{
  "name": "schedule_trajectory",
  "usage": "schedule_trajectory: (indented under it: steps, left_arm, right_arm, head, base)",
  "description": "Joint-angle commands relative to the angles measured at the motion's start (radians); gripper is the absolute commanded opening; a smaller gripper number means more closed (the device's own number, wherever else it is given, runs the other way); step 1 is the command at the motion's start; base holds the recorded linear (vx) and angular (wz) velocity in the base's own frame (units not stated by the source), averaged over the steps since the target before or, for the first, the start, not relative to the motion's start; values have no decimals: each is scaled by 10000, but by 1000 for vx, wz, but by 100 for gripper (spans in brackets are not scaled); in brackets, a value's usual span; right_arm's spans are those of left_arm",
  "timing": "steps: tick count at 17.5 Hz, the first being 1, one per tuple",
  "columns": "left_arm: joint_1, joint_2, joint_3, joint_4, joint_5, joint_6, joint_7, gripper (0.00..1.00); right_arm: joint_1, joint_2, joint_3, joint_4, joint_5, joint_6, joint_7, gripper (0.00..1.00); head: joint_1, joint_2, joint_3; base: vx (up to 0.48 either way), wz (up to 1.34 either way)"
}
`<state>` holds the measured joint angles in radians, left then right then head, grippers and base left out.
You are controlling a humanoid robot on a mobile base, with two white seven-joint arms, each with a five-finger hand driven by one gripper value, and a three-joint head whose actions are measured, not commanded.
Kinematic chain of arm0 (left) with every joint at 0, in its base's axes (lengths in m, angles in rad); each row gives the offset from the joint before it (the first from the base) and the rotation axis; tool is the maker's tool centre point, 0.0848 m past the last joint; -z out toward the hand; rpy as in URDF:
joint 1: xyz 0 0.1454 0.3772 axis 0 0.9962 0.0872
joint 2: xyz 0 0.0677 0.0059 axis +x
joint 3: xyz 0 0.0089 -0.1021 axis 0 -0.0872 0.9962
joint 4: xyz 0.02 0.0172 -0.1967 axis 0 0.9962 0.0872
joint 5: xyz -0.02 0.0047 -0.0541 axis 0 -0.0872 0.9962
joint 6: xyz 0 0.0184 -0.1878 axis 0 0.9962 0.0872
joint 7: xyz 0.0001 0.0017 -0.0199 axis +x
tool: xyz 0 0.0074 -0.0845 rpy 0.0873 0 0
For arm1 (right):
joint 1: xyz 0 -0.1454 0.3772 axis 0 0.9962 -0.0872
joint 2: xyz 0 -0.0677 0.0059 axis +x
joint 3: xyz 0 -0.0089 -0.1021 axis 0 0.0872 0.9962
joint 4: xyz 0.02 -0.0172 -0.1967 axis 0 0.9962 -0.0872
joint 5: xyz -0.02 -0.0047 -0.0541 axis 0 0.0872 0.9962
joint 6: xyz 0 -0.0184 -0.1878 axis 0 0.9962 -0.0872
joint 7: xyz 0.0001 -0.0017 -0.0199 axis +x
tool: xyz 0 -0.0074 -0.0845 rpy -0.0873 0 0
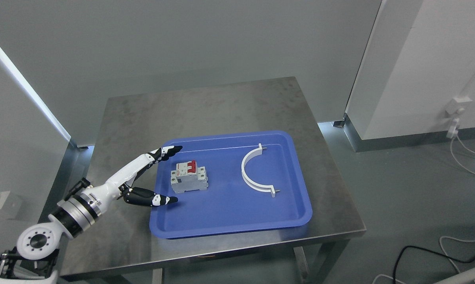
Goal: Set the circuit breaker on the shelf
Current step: 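Close the left hand around the circuit breaker, then lift the circuit breaker out of the tray with the left hand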
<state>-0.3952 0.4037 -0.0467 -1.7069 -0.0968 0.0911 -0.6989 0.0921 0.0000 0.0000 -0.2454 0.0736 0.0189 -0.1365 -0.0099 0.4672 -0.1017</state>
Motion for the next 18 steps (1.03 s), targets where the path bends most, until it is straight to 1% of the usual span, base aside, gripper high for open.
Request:
schedule_trajectory:
  steps: [1, 2, 4, 8, 11, 13, 15, 16, 17, 18]
  left_arm:
    - [-373, 198, -576, -20, -474, 454, -21, 79]
    - [-465, 105, -591, -20, -474, 469, -36, 74]
    - [-588, -63, -744, -20, -504, 469, -83, 69]
    - [-757, -171, -1158, -20, -902, 485, -190, 66]
    - [-727, -524, -1297, -20, -1271, 485, -373, 63]
    - [-696, -616, -1297, -20, -1317, 485, -435, 57]
    - [-711, -647, -1297, 11, -1333, 470, -435, 48]
    - [-696, -723, -1267, 57, -1348, 424, -420, 43]
    - [-681, -861, -1175, 118, -1363, 302, -420, 34]
    - [-681, -1075, -1083, 210, -1531, -33, -420, 23]
  right_arm:
    - [0, -175, 199, 15, 0, 594, -1, 100]
    - [0, -175, 199, 0, 0, 594, -1, 100]
    - [0, -175, 199, 0, 0, 594, -1, 100]
    - [0, -175, 199, 0, 0, 594, -1, 100]
    - [0, -175, 199, 0, 0, 594, -1, 100]
    - [0, -175, 199, 0, 0, 594, -1, 100]
    - [0, -175, 199, 0, 0, 594, -1, 100]
    - [0, -175, 199, 0, 0, 594, -1, 100]
    - [0, -175, 199, 0, 0, 594, -1, 100]
    - [0, -175, 199, 0, 0, 594, -1, 100]
  head:
    - [0, 0, 0]
    - [0, 0, 0]
    - [0, 0, 0]
    - [0, 0, 0]
    - [0, 0, 0]
    - [0, 0, 0]
    - [0, 0, 0]
    - [0, 0, 0]
    - [0, 0, 0]
    - [0, 0, 0]
  base:
    - [0, 0]
    - [0, 0]
    - [0, 0]
    - [0, 0]
    - [0, 0]
    - [0, 0]
    - [-6, -11]
    - [-11, -22]
    - [-11, 0]
    - [-11, 0]
